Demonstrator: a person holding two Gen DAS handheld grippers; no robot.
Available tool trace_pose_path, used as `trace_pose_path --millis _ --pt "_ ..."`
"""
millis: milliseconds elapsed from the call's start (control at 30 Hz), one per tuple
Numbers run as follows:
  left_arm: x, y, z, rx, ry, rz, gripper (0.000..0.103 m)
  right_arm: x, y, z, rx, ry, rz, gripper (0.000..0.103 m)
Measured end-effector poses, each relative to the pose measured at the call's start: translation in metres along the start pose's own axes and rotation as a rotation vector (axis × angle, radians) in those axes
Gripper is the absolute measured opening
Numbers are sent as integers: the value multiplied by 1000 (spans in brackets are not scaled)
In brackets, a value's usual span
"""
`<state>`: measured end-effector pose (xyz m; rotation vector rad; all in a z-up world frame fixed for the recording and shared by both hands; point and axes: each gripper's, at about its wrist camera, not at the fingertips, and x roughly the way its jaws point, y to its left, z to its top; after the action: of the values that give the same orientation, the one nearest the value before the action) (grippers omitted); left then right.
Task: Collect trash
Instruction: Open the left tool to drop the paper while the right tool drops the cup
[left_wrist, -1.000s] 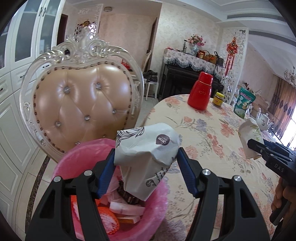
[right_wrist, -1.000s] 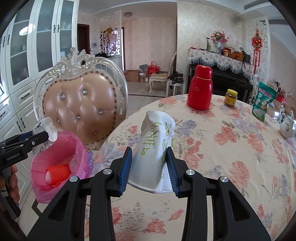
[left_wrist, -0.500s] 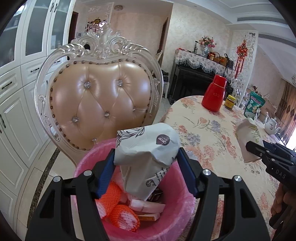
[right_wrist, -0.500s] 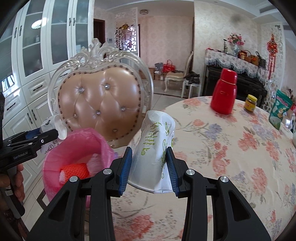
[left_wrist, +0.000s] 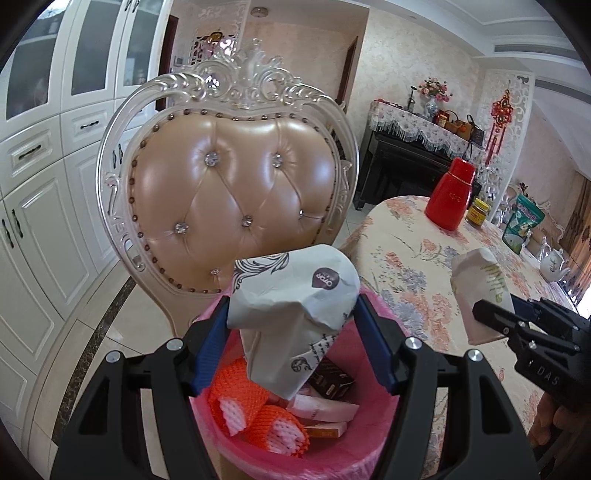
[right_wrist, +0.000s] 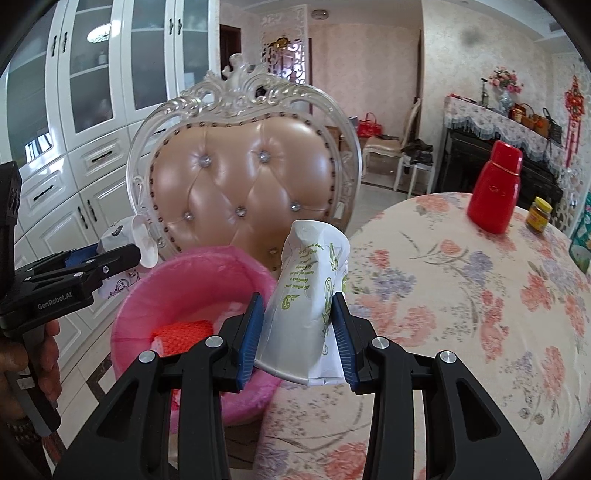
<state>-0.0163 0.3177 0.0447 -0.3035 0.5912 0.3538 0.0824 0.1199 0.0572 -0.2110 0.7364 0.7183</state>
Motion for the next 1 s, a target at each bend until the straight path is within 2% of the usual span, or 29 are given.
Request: trace_pose_path --millis 467,733,833,867,967,1000 --pt "1 24 2 -30 0 23 65 30 38 3 -41 41 68 37" --pt "4 29 3 -43 9 21 66 42 46 2 -45 58 105 37" --pt "6 29 3 -51 19 6 71 44 45 0 -40 62 105 38" --pt "7 29 3 -54 21 6 76 44 44 -1 -38 65 101 39" --pt "8 28 2 -54 27 10 76 43 40 -4 -34 69 93 41" --pt "8 28 1 -55 29 12 77 42 39 -5 -30 69 90 46"
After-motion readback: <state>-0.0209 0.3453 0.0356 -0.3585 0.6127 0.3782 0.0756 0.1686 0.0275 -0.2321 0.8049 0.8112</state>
